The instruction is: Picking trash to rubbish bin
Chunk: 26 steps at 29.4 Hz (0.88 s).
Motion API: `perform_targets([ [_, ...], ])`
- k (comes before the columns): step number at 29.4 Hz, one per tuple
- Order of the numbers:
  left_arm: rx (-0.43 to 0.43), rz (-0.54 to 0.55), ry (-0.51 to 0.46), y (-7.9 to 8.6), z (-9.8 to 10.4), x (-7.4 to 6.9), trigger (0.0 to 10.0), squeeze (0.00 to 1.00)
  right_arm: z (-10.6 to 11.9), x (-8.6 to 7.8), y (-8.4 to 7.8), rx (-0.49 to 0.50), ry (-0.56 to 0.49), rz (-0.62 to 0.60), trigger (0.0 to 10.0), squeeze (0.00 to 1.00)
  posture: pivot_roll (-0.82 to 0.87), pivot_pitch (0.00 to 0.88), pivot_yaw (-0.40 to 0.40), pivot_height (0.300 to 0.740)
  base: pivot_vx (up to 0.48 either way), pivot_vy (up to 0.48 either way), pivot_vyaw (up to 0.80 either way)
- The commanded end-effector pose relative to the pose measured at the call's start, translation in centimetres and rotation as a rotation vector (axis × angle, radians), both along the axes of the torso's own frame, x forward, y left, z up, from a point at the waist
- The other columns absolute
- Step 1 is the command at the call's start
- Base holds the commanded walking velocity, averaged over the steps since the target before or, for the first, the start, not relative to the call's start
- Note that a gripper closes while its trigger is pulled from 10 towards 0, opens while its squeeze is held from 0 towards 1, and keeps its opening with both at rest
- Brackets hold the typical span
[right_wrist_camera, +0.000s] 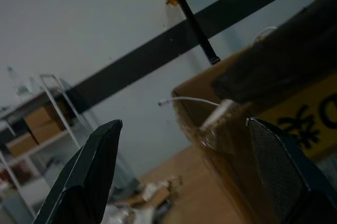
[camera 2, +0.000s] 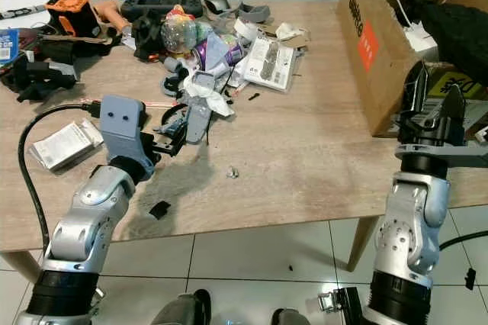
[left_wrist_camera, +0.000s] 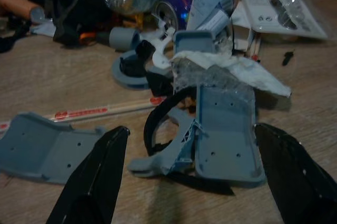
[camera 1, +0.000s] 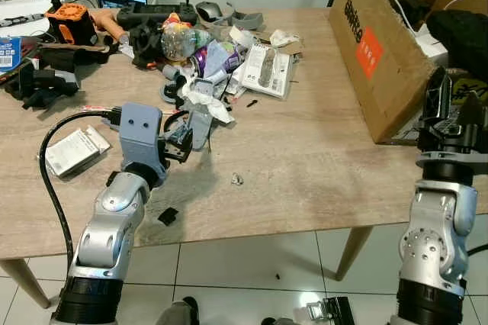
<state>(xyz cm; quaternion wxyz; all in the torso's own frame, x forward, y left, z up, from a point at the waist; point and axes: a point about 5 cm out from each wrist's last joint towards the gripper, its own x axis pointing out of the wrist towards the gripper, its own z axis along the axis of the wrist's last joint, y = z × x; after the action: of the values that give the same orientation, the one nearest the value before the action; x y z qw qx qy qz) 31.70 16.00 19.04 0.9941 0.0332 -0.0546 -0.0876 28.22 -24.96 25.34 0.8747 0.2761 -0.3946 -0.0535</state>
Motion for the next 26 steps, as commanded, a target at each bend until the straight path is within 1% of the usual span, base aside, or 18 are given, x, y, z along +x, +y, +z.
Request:
perform_targets([
  [1,0.038,-0.007,0.014,0.2,-0.6,-0.3,10.0,0.0,-0.4,0.5,-0.5,0.036,0.015,0.033,10.0,0.0,0.04,0.247,-0.011,0.74,0.0,0.0,0.0],
  [3,0.05,-0.014,0.011,0.2,-0.7,-0.4,10.0,0.0,-0.7,0.9,-0.5,0.033,0.033,0.045,10.0,0.0,0.05,0.247,-0.011,0.74,0.0,0.0,0.0],
  [6,0.046,-0.023,0.005,0.2,-0.5,-0.5,10.0,0.0,-0.8,1.0,-0.5,0.041,0.036,0.058,10.0,0.0,0.05,0.224,-0.012,0.74,0.0,0.0,0.0],
  [10,0.063,-0.03,-0.001,0.2,-0.5,-0.5,10.0,0.0,-1.1,1.1,-0.6,0.051,0.038,0.066,10.0,0.0,0.06,0.239,-0.015,0.74,0.0,0.0,0.0],
  [11,0.071,-0.033,-0.003,0.2,-0.5,-0.6,10.0,0.0,-1.4,1.1,-0.6,0.061,0.039,0.067,10.0,0.0,0.06,0.222,-0.012,0.74,0.0,0.0,0.0],
  [13,0.072,-0.035,-0.005,0.3,-0.5,-0.6,10.0,0.0,-1.5,1.1,-0.7,0.069,0.036,0.063,10.0,0.0,0.06,0.222,-0.012,0.74,0.0,0.0,0.0],
  [17,0.076,-0.041,-0.012,0.1,-0.3,-0.5,10.0,0.0,-1.5,0.9,-1.1,0.103,-0.002,0.045,10.0,0.0,0.06,0.229,-0.013,0.74,0.0,0.0,0.0],
  [18,0.074,-0.042,-0.014,0.1,-0.3,-0.5,10.0,0.0,-1.5,0.7,-1.1,0.112,-0.015,0.044,10.0,0.0,0.06,0.215,-0.01,0.74,0.0,0.0,0.0],
  [22,0.072,-0.06,-0.017,-0.1,-0.2,-0.6,10.0,0.0,-1.3,0.2,-1.5,0.138,-0.049,0.03,10.0,0.0,0.06,0.212,-0.01,0.74,0.0,0.0,0.0],
  [23,0.076,-0.064,-0.017,-0.2,-0.2,-0.6,10.0,0.0,-1.4,0.1,-1.8,0.158,-0.058,0.021,10.0,0.0,0.06,0.22,-0.011,0.74,0.0,0.0,0.0],
  [26,0.077,-0.071,-0.018,-0.4,-0.3,-0.7,10.0,0.0,-1.6,-0.3,-2.7,0.204,-0.075,-0.01,10.0,0.0,0.06,0.205,-0.005,0.74,0.0,0.0,0.0],
])
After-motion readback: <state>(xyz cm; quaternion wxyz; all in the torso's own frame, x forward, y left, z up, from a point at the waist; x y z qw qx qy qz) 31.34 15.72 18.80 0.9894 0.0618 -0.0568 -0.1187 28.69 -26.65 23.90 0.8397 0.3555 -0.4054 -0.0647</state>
